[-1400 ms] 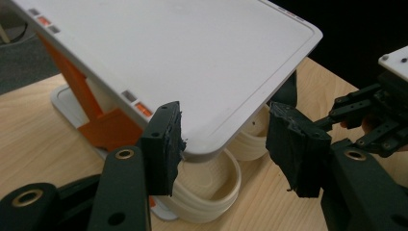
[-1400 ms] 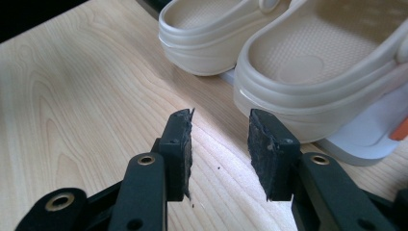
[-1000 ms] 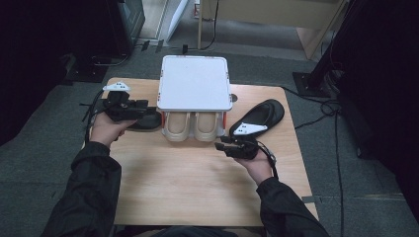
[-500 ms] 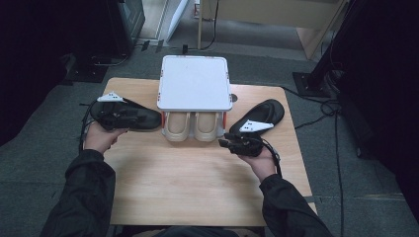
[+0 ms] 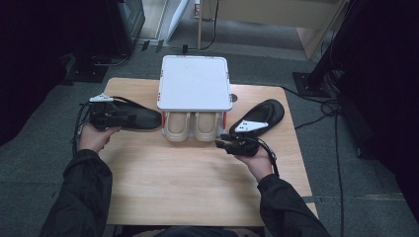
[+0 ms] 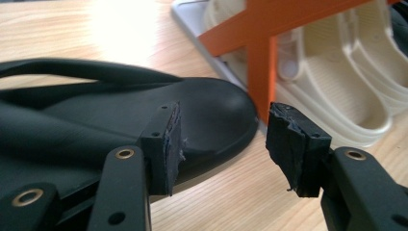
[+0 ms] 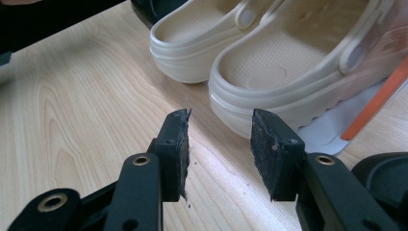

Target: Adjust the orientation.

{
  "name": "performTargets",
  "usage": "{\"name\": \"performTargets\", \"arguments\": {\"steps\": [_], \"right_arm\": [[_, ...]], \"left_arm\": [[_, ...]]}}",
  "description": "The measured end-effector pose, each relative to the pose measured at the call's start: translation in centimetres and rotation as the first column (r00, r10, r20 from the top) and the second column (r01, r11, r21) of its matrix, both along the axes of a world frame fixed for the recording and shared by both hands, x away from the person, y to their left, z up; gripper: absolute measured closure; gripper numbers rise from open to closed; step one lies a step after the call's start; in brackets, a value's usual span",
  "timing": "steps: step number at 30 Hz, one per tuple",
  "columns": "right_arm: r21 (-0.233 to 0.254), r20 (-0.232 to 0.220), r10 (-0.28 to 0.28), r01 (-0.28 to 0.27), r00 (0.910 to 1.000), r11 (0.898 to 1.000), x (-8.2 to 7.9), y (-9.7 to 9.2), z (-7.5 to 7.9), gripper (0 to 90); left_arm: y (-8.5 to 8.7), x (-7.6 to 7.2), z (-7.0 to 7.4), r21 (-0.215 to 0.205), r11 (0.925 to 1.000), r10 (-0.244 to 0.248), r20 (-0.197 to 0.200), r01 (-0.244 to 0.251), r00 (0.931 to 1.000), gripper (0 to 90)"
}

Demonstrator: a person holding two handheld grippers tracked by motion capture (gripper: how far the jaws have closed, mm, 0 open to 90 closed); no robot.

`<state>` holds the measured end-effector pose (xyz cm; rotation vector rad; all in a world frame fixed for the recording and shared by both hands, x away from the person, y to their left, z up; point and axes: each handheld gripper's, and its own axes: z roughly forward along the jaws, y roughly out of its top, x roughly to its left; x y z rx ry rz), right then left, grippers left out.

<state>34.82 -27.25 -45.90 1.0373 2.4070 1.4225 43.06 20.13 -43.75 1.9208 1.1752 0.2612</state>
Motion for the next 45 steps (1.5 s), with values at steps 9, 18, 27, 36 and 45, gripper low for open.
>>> {"name": "performTargets", "arguments": {"steps": [9, 18, 27, 36, 45], "right_arm": [[-0.007, 0.004, 0.013, -0.013, 0.9999, 1.000, -0.1, 0.3, 0.0, 58.2], [-0.006, 0.012, 0.004, -0.004, 0.9999, 1.000, -0.1, 0.2, 0.1, 57.7], [-0.023, 0.013, 0.004, -0.003, 0.9999, 1.000, -0.4, 0.2, 0.0, 57.6], [-0.032, 0.006, -0.002, 0.003, 1.0000, 0.999, -0.7, 0.2, -0.2, 57.7], [-0.027, 0.017, -0.003, 0.003, 0.9998, 1.000, -0.7, 0.0, -0.1, 57.3]], "left_arm": [[2.2, 0.2, -1.1, 0.017, 0.9970, 0.075, 0.002, -0.075, 0.9972, 47.3], [3.2, 1.0, -2.6, 0.015, 0.9847, 0.174, -0.007, -0.174, 0.9848, 46.9], [0.4, 2.0, -2.1, 0.013, 0.9948, 0.101, 0.004, -0.101, 0.9949, 54.0], [-1.6, 3.4, -3.9, 0.046, 0.9962, 0.075, -0.033, -0.074, 0.9966, 57.5], [-0.9, 2.6, -4.0, 0.053, 0.9961, 0.073, -0.038, -0.071, 0.9966, 58.7]]}}
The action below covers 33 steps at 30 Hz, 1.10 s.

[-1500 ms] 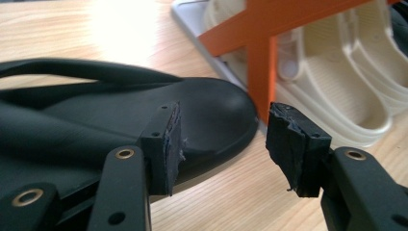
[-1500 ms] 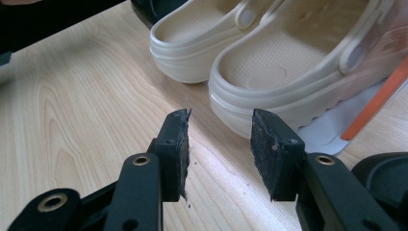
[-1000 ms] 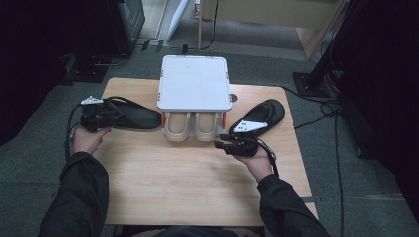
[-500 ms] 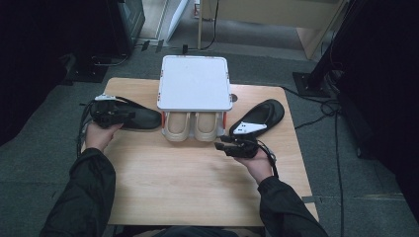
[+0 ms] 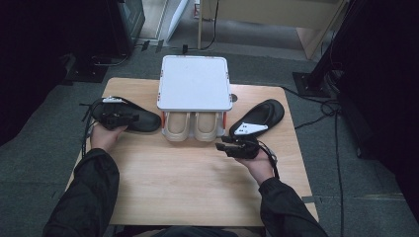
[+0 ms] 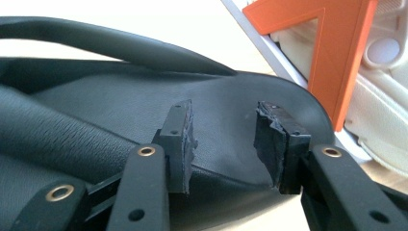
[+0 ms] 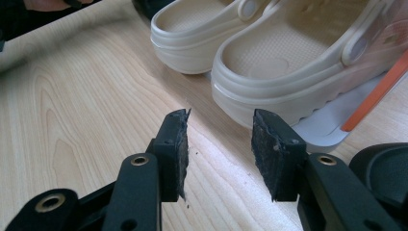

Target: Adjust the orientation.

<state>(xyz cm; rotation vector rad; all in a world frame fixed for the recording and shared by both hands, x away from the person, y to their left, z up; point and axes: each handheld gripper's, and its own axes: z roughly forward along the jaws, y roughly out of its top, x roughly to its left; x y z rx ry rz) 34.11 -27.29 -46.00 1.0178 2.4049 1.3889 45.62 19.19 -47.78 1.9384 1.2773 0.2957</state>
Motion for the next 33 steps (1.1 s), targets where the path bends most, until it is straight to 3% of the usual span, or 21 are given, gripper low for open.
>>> {"name": "performTargets", "arguments": {"steps": [11, 17, 23, 28, 33], "right_arm": [[0.016, -0.001, 0.014, -0.014, 0.9999, 1.000, 0.5, 0.3, 0.4, 57.1], [0.011, -0.009, 0.031, -0.031, 0.9995, 0.999, 0.8, 0.9, 0.3, 56.9], [0.009, -0.009, 0.039, -0.039, 0.9992, 0.999, 0.9, 1.1, 0.2, 56.9], [0.009, -0.009, 0.039, -0.039, 0.9992, 0.999, 1.0, 1.1, 0.3, 56.8], [0.009, -0.018, 0.032, -0.032, 0.9993, 0.999, 1.0, 1.1, 0.2, 56.6]], "left_arm": [[1.8, -2.2, 0.4, 0.007, 0.9999, 0.014, -0.019, -0.014, 0.9997, 57.8], [2.5, -3.1, 2.4, -0.003, 0.9990, 0.045, 0.053, -0.045, 0.9976, 52.6], [4.0, -2.7, 2.4, 0.002, 0.9930, 0.117, 0.061, -0.118, 0.9912, 46.8], [4.9, -2.0, 1.8, -0.025, 0.9870, 0.159, 0.028, -0.159, 0.9868, 46.0], [5.1, -1.3, 0.9, -0.018, 0.9830, 0.183, 0.010, -0.183, 0.9830, 46.0]]}}
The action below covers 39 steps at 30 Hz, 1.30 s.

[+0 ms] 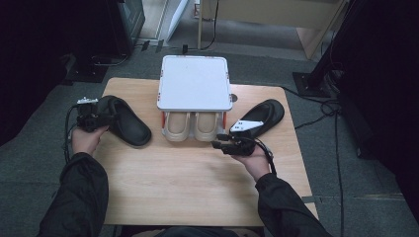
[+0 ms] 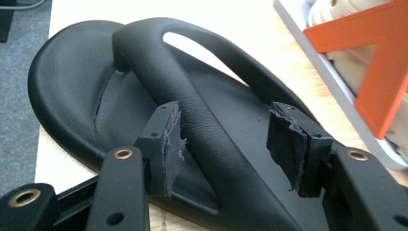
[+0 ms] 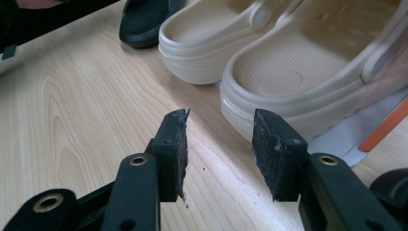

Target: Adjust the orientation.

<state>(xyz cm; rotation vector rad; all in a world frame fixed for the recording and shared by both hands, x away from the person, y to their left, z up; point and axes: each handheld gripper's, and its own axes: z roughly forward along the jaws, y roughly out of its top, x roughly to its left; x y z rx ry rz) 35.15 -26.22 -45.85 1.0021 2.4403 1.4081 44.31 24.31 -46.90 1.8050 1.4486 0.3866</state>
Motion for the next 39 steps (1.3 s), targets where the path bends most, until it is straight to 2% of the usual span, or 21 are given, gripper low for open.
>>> {"name": "performTargets", "arguments": {"steps": [5, 8, 12, 14, 21, 27, 31, 33, 36, 39], "right_arm": [[-0.001, -0.003, -0.002, 0.002, 1.0000, 1.000, -0.1, 0.0, 0.0, 56.6], [0.002, 0.001, -0.004, 0.004, 1.0000, 1.000, -0.3, 0.0, -0.1, 56.6], [-0.003, 0.000, -0.006, 0.006, 1.0000, 1.000, -0.5, -0.1, -0.1, 56.6], [-0.003, 0.003, -0.007, 0.007, 1.0000, 1.000, -0.5, -0.2, -0.2, 56.6], [-0.007, 0.001, -0.005, 0.005, 1.0000, 1.000, -0.7, -0.2, -0.2, 56.6], [-0.007, -0.005, -0.009, 0.009, 0.9999, 1.000, -0.7, -0.1, -0.4, 56.4], [-0.012, -0.008, -0.006, 0.006, 0.9999, 1.000, -0.7, 0.0, -0.4, 56.4], [-0.012, -0.006, -0.005, 0.005, 1.0000, 1.000, -0.7, 0.1, -0.4, 56.3], [-0.013, -0.006, -0.004, 0.004, 1.0000, 1.000, -0.7, 0.2, -0.5, 56.3], [-0.016, -0.007, -0.001, 0.001, 1.0000, 1.000, -0.8, 0.2, -0.5, 56.3]], "left_arm": [[-0.2, 0.6, -0.9, 0.015, 0.9999, 0.004, -0.030, -0.003, 0.9995, 46.7], [-0.2, 0.8, -1.1, 0.023, 0.9997, 0.005, -0.031, -0.004, 0.9995, 50.5], [0.2, 0.9, -1.0, -0.026, 0.9995, 0.015, -0.033, -0.016, 0.9993, 57.6], [0.1, 1.0, -1.1, -0.035, 0.9993, 0.011, -0.033, -0.012, 0.9994, 59.3], [-0.8, 1.2, -0.9, -0.028, 0.9984, -0.051, -0.030, 0.050, 0.9982, 65.3], [-1.5, 1.1, -0.7, -0.034, 0.9935, -0.109, -0.025, 0.108, 0.9937, 70.5], [-1.9, 1.1, -0.5, -0.041, 0.9905, -0.132, -0.018, 0.131, 0.9911, 78.2], [-2.0, 1.2, -0.6, -0.027, 0.9909, -0.132, -0.019, 0.132, 0.9910, 77.9], [-2.3, 1.3, -0.6, -0.003, 0.9940, -0.109, -0.029, 0.109, 0.9936, 69.1], [-2.6, 1.5, -0.7, 0.026, 0.9933, -0.112, -0.033, 0.113, 0.9932, 63.0]]}}
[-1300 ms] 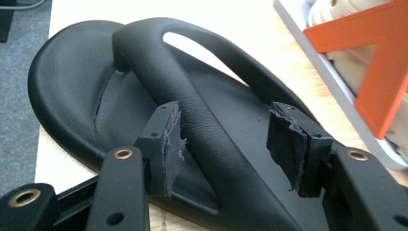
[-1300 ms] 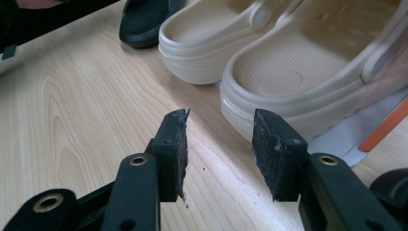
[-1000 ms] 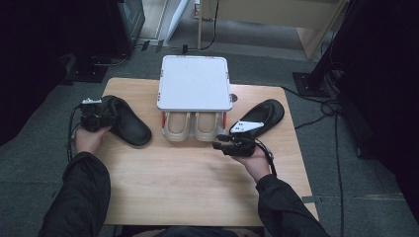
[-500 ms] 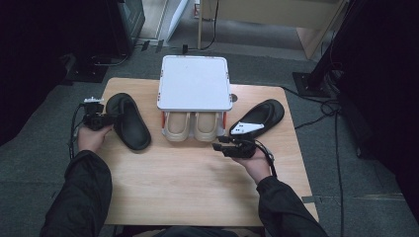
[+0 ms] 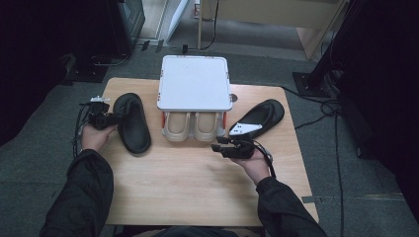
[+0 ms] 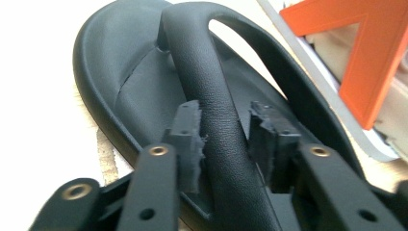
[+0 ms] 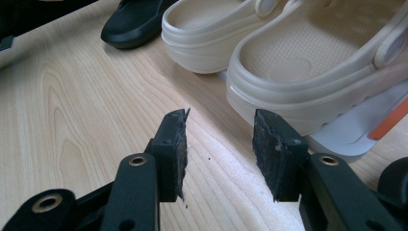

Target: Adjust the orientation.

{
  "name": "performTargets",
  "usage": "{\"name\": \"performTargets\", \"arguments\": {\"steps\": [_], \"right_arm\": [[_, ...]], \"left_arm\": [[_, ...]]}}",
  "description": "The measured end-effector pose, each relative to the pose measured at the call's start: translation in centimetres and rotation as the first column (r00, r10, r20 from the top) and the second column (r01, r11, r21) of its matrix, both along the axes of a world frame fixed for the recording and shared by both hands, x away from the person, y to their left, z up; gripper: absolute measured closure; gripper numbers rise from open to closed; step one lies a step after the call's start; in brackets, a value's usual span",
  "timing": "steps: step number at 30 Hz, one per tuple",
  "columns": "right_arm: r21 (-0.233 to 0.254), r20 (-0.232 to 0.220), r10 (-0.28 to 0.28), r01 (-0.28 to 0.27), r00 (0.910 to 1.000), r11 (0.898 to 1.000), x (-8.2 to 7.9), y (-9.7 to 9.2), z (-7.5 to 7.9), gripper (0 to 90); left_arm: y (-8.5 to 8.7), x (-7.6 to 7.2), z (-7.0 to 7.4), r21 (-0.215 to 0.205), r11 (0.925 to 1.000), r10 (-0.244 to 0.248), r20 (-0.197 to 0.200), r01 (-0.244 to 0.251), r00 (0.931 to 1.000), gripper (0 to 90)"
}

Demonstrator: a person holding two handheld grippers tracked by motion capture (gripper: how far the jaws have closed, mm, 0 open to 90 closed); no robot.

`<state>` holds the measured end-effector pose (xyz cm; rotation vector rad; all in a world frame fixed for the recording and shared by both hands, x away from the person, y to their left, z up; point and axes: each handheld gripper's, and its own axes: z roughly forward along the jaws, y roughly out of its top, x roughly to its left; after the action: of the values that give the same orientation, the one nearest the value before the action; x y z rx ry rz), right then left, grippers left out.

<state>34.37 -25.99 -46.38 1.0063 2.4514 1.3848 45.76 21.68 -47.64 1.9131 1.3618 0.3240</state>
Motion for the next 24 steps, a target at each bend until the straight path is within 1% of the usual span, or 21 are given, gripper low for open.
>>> {"name": "performTargets", "arguments": {"steps": [3, 5, 8, 10, 12, 14, 15, 21, 23, 24], "right_arm": [[-0.001, -0.001, 0.000, 0.000, 1.0000, 1.000, 0.0, 0.0, -0.1, 56.3], [0.000, -0.005, -0.002, 0.002, 1.0000, 1.000, -0.1, 0.0, -0.1, 56.3], [-0.001, -0.004, -0.002, 0.002, 1.0000, 1.000, -0.1, 0.0, -0.1, 56.3], [-0.002, -0.005, -0.001, 0.001, 1.0000, 1.000, -0.2, 0.0, -0.1, 56.3], [-0.004, -0.004, 0.000, 0.000, 1.0000, 1.000, -0.2, 0.0, -0.1, 56.3], [-0.005, -0.002, 0.000, 0.000, 1.0000, 1.000, -0.2, 0.0, -0.1, 56.2], [-0.002, -0.005, -0.003, 0.003, 1.0000, 1.000, -0.3, 0.0, -0.1, 56.1], [-0.008, -0.005, -0.003, 0.003, 1.0000, 1.000, -0.2, -0.1, -0.2, 56.1], [-0.007, -0.009, -0.006, 0.006, 0.9999, 1.000, -0.2, -0.1, -0.2, 56.1], [-0.010, -0.013, -0.007, 0.007, 0.9999, 1.000, -0.2, -0.1, -0.2, 56.1]], "left_arm": [[-0.6, 0.3, -0.4, 0.042, 0.9991, -0.002, -0.014, 0.003, 0.9999, 58.4], [-0.8, 0.5, -0.6, 0.057, 0.9983, 0.006, -0.015, -0.005, 0.9999, 58.5], [-0.8, 0.6, -0.5, 0.026, 0.9997, -0.003, -0.020, 0.003, 0.9998, 62.6], [-1.0, 0.6, -0.5, 0.027, 0.9993, -0.024, -0.018, 0.025, 0.9995, 66.5], [-1.2, 0.6, -0.5, 0.028, 0.9989, -0.038, -0.019, 0.038, 0.9991, 67.8], [-1.4, 0.7, -0.5, 0.031, 0.9987, -0.040, -0.021, 0.041, 0.9990, 66.5], [-1.5, 0.7, -0.5, 0.025, 0.9989, -0.039, -0.020, 0.040, 0.9990, 64.5], [-1.7, 1.3, -0.9, 0.042, 0.9981, -0.044, -0.036, 0.045, 0.9984, 60.2], [-1.7, 1.6, -1.0, 0.039, 0.9983, -0.042, -0.040, 0.044, 0.9983, 58.8], [-1.6, 1.6, -1.1, 0.033, 0.9985, -0.042, -0.033, 0.043, 0.9986, 58.6]]}}
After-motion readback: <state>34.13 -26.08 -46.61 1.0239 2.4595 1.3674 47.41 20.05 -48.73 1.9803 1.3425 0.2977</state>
